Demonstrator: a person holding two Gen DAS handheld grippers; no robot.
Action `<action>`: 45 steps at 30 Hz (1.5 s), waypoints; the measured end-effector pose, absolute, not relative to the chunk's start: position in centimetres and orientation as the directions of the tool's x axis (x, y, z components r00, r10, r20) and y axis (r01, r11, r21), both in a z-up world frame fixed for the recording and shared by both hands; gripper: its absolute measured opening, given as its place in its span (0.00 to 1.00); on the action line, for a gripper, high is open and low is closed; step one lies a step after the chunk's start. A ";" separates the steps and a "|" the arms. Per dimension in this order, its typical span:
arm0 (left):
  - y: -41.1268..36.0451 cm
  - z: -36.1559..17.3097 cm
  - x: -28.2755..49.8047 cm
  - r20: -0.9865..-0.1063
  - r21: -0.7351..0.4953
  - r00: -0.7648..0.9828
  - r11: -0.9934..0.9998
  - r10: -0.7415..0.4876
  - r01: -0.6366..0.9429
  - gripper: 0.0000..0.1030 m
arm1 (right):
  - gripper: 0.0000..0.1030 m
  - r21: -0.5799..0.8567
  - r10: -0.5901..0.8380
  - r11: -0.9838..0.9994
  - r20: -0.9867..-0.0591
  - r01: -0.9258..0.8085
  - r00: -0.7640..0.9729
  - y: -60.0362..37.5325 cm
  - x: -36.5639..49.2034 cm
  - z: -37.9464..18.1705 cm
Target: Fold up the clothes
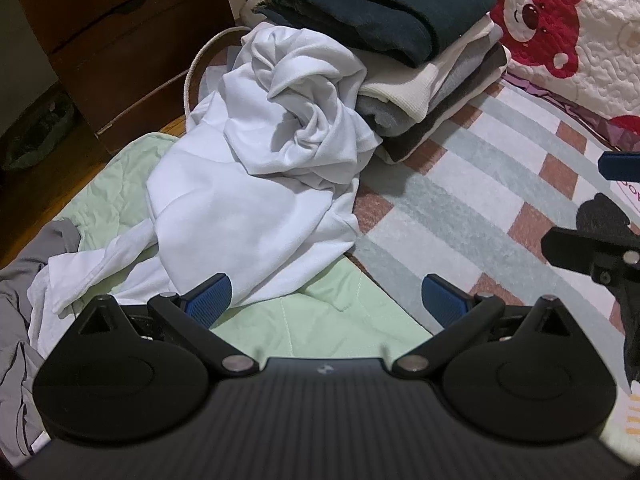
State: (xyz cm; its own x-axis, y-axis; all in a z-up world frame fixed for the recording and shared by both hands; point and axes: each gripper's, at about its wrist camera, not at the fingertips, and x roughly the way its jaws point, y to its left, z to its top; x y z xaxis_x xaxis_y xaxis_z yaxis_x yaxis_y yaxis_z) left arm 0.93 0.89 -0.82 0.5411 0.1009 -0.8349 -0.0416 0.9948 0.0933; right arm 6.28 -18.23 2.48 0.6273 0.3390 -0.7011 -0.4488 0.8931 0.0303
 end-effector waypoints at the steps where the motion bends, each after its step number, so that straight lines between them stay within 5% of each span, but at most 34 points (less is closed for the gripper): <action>1: 0.9 -0.8 1.0 -0.834 0.094 0.542 0.995 0.102 -0.042 1.00 | 0.86 0.030 0.339 0.893 -0.702 -0.450 0.627 -18.2 6.3 2.5; 35: 1.9 -1.7 1.2 -0.832 0.086 0.547 0.995 0.096 -0.044 1.00 | 0.86 0.029 0.328 0.896 -0.716 -0.443 0.616 -18.2 7.0 1.4; 45: 10.4 -5.3 2.0 -0.770 0.026 0.624 0.984 0.131 -0.174 1.00 | 0.92 0.098 0.449 0.857 -0.623 -0.505 0.641 -17.5 9.4 -0.5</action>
